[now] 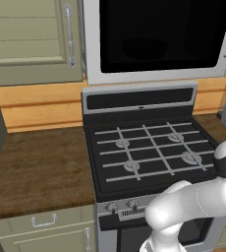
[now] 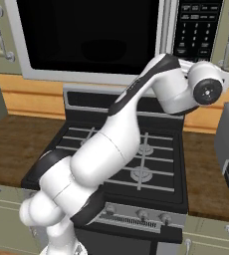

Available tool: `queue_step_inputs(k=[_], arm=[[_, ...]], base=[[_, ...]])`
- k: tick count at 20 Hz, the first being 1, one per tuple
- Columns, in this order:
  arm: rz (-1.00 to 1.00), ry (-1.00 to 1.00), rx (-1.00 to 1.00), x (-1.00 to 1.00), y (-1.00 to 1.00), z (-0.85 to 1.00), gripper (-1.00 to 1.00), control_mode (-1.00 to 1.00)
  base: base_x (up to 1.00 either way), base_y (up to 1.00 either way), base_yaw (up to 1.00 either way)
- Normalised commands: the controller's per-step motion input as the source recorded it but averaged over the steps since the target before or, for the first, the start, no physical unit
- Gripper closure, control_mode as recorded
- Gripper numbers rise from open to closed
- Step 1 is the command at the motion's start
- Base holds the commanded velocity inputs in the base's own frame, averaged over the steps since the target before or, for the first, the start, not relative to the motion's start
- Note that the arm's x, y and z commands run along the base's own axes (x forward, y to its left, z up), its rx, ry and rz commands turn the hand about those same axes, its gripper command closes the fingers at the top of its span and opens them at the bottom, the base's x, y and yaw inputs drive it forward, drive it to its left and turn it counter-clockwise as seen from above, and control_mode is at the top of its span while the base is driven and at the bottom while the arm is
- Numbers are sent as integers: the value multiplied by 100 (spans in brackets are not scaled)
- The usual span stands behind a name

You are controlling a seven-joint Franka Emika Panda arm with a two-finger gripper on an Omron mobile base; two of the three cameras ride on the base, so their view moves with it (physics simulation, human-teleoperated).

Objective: Open the microwave, place the bowl with waffle inside the microwave, then close the microwave door and turn it on.

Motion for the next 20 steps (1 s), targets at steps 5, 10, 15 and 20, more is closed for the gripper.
queue_step_inputs(k=[5,10,15,20], arm=[[0,0,0,26,0,0,-100,-100],[0,0,0,15,5,-3,-100,-100],[0,0,-1,0,23,-10,-100,-100],[0,0,-1,0,20,-4,-100,-100]], base=[[0,0,0],[0,0,0],[0,0,0],[0,0,0]])
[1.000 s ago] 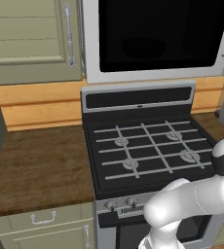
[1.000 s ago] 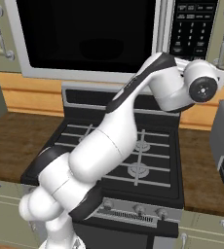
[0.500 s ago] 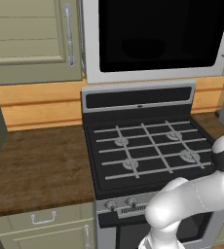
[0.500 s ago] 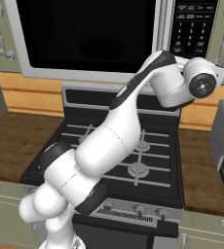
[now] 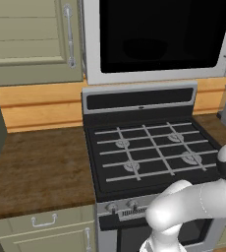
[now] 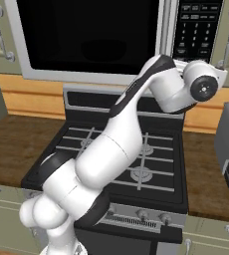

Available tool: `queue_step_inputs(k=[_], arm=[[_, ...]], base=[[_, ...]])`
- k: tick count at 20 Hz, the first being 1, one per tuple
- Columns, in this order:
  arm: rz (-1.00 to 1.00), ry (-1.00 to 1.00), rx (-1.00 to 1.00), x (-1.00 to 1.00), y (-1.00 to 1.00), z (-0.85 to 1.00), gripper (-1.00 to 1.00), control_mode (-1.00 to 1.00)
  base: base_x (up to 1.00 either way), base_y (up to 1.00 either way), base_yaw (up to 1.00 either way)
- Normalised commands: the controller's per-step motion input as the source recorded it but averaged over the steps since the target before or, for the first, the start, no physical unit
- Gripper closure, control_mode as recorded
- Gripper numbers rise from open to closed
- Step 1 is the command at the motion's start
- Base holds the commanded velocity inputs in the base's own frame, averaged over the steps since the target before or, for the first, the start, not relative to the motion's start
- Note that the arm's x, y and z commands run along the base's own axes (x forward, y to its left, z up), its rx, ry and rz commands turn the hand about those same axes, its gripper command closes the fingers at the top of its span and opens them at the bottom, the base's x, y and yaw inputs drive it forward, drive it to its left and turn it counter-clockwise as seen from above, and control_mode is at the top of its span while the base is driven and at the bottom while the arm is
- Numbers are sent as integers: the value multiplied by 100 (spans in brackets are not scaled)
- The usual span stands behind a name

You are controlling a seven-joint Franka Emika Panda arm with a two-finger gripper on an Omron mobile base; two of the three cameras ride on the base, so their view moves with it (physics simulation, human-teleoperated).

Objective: Open the microwave, place the bowl with waffle inside the microwave, then close the microwave door and turn it on.

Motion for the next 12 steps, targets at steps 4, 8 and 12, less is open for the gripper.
queue_step_inputs(k=[4,8,12], arm=[[0,0,0,0,0,0,-100,-100],[0,0,0,0,0,0,-100,-100],[0,0,0,5,0,1,-100,-100]], base=[[0,0,0],[0,0,0],[0,0,0]])
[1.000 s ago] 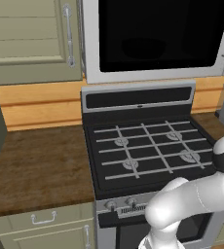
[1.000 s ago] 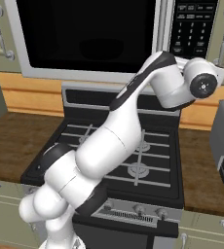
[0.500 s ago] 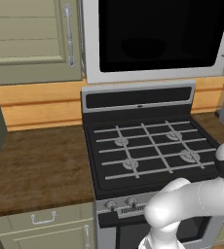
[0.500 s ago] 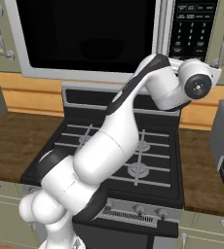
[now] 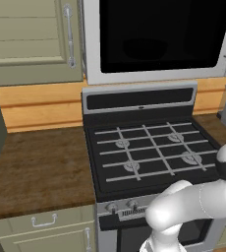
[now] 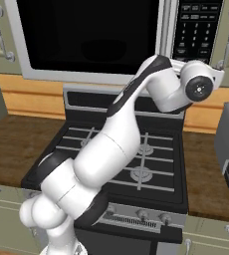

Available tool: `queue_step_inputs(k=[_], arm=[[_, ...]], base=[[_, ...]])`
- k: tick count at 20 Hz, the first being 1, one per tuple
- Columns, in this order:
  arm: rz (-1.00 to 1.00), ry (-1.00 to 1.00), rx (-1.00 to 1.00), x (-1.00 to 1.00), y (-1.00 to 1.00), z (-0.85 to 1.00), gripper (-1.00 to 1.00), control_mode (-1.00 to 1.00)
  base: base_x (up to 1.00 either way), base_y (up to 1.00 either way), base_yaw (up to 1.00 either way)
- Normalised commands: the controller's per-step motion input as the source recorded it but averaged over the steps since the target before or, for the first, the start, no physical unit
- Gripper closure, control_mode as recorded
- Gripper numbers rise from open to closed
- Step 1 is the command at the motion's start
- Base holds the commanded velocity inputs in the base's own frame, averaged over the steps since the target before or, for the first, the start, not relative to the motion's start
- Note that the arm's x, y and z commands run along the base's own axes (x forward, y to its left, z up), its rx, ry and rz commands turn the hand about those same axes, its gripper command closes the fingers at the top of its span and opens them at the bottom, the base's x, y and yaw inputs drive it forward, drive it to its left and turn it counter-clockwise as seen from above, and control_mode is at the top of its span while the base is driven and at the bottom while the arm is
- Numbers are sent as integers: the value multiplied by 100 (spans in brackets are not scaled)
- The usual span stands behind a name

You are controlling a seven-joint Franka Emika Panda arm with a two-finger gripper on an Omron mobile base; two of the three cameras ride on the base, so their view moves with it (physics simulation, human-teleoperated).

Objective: Open the microwave, place the bowl with waffle inside the microwave, then close the microwave door and turn it on.

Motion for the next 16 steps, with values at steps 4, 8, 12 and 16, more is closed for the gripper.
queue_step_inputs(k=[4,8,12,16], arm=[[0,0,0,24,0,3,-100,-100],[0,0,0,29,0,0,-100,-100],[0,0,0,24,0,0,-100,-100],[0,0,0,0,0,0,-100,-100]], base=[[0,0,0],[0,0,0],[0,0,0],[0,0,0]])
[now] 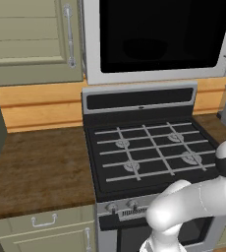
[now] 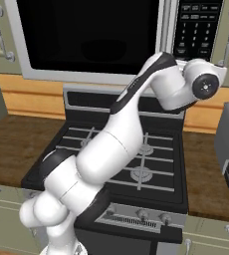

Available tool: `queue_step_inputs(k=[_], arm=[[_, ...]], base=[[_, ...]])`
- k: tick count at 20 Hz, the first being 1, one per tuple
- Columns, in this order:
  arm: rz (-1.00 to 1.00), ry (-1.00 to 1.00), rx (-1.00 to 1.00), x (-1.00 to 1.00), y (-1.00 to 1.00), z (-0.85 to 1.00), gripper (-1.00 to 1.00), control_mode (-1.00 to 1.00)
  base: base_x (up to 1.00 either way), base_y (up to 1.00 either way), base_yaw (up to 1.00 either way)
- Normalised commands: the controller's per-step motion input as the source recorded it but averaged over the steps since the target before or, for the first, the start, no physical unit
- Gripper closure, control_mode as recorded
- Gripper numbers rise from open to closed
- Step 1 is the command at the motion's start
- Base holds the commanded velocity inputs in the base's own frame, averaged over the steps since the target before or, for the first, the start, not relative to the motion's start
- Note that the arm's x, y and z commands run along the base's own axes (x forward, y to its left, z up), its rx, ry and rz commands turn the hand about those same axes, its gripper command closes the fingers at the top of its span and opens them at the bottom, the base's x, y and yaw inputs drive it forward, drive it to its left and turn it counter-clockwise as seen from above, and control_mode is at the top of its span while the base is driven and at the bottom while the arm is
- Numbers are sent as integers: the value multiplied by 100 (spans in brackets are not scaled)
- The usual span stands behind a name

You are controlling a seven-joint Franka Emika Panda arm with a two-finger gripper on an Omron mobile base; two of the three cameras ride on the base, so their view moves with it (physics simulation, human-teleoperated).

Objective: Open the microwave, place the bowl with waffle inside the microwave, then close the microwave door and turn it on.

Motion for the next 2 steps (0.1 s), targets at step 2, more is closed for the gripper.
queue_step_inputs(k=[2], arm=[[0,0,0,-35,0,0,-100,-100]], base=[[0,0,0]])
